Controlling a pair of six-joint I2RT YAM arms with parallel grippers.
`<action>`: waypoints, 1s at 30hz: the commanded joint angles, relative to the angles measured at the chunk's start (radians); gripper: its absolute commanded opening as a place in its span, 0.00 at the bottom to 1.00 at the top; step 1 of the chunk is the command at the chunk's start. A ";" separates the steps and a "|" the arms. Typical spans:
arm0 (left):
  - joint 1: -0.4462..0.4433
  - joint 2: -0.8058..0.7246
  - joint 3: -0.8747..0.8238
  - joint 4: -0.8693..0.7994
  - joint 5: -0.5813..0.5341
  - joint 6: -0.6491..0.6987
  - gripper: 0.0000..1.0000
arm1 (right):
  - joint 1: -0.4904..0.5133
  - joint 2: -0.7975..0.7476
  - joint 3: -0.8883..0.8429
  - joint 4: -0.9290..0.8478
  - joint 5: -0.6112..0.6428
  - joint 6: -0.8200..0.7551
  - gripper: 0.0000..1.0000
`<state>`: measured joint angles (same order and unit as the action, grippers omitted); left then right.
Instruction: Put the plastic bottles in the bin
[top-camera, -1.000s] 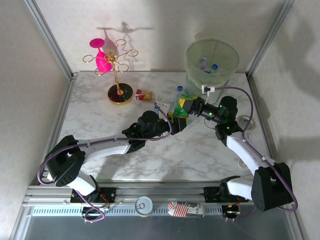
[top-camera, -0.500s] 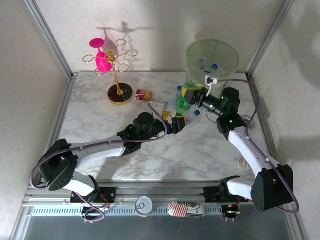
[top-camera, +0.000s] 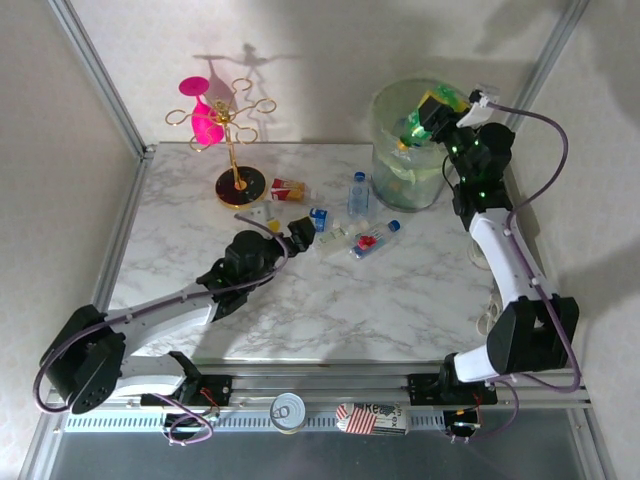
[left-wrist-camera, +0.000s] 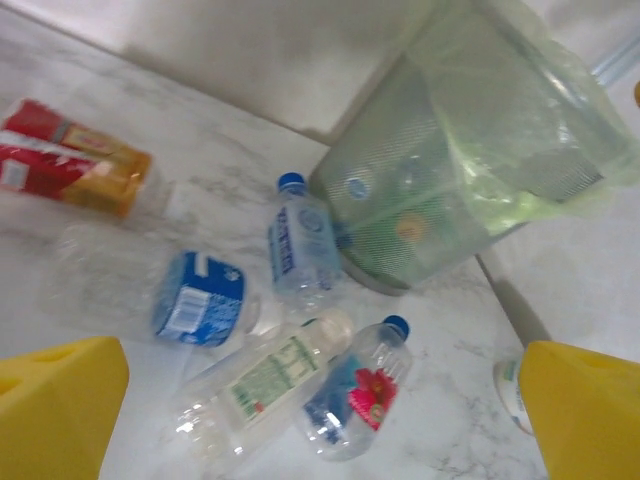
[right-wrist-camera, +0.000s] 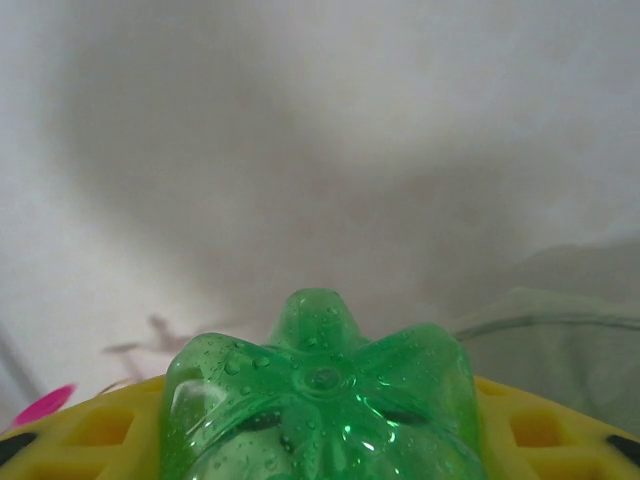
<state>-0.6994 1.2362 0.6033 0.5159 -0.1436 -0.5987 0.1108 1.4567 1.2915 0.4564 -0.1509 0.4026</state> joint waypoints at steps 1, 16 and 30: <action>0.011 -0.060 -0.041 -0.005 -0.045 -0.042 1.00 | -0.005 0.053 0.035 0.135 0.168 -0.028 0.44; 0.021 -0.136 -0.081 -0.051 -0.077 -0.016 1.00 | -0.009 0.254 0.110 0.095 0.204 0.009 0.66; 0.028 -0.114 -0.023 -0.097 -0.038 0.007 1.00 | -0.007 0.086 0.104 -0.123 0.208 -0.081 0.99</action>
<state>-0.6830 1.1210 0.5365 0.4572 -0.1951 -0.6174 0.1070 1.6249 1.3922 0.3897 0.0589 0.3523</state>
